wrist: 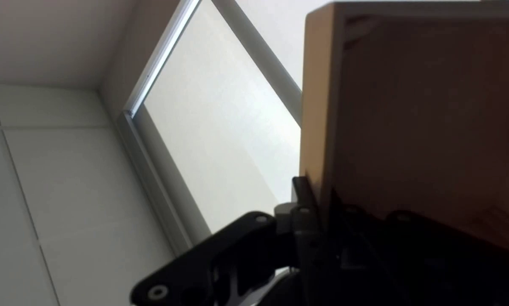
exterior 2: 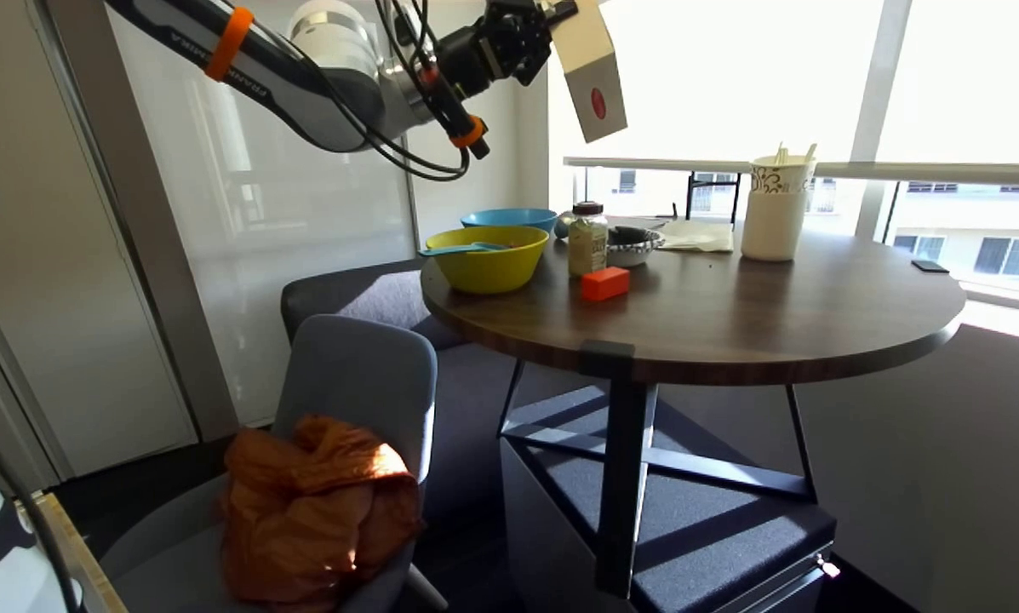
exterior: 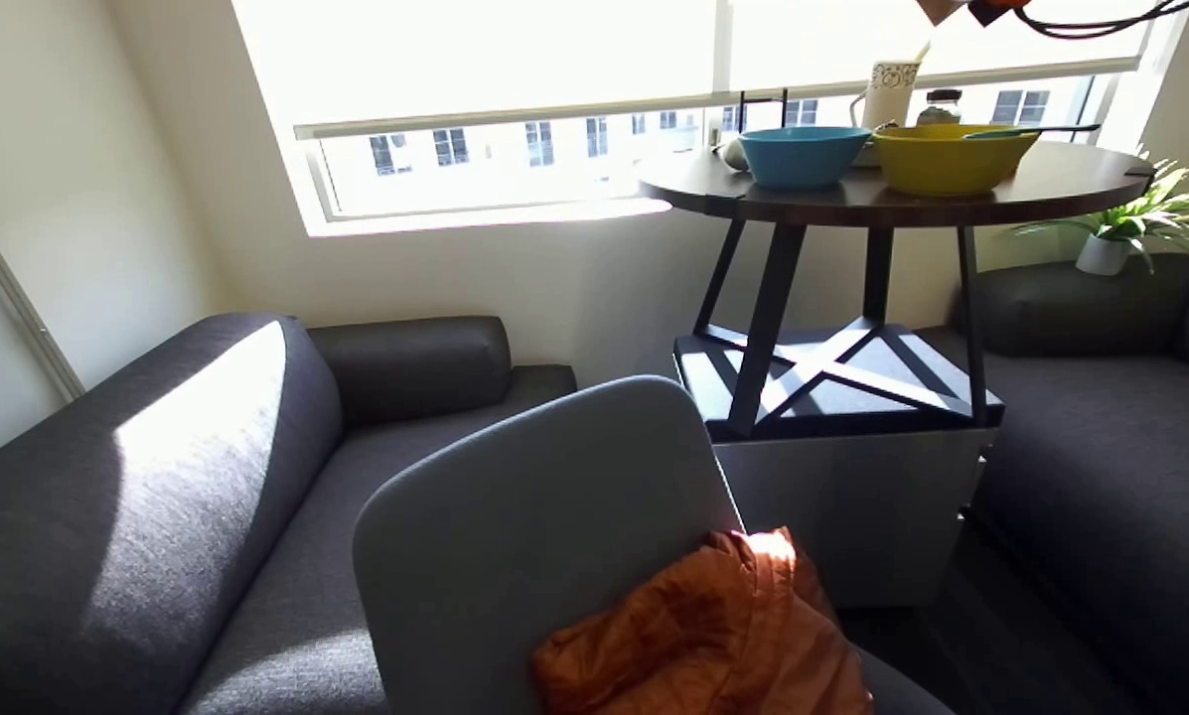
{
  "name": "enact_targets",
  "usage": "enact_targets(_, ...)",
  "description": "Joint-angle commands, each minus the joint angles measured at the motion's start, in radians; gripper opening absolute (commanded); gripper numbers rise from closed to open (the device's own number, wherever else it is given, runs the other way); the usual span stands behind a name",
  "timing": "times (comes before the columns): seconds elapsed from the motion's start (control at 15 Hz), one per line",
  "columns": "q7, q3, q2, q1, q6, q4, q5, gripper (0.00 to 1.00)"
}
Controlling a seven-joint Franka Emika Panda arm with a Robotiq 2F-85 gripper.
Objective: Pick up the square bowl and pour all its contents into the blue bowl, put the square bowl back on the table
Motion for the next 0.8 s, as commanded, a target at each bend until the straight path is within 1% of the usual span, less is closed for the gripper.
enact_targets(0.0,0.01,-0.028,-0.07,-0.022,0.047,0.01,0.162,0.02)
enact_targets(0.2,0.012,-0.052,-0.112,-0.028,0.037,0.014,0.303,0.02)
enact_targets(0.53,0.046,-0.073,-0.147,-0.023,0.013,0.035,0.533,0.02)
enact_targets(0.6,0.064,-0.075,-0.151,-0.024,0.014,0.038,0.569,0.02)
enact_targets(0.73,0.136,-0.079,-0.161,-0.024,0.036,0.041,0.602,0.02)
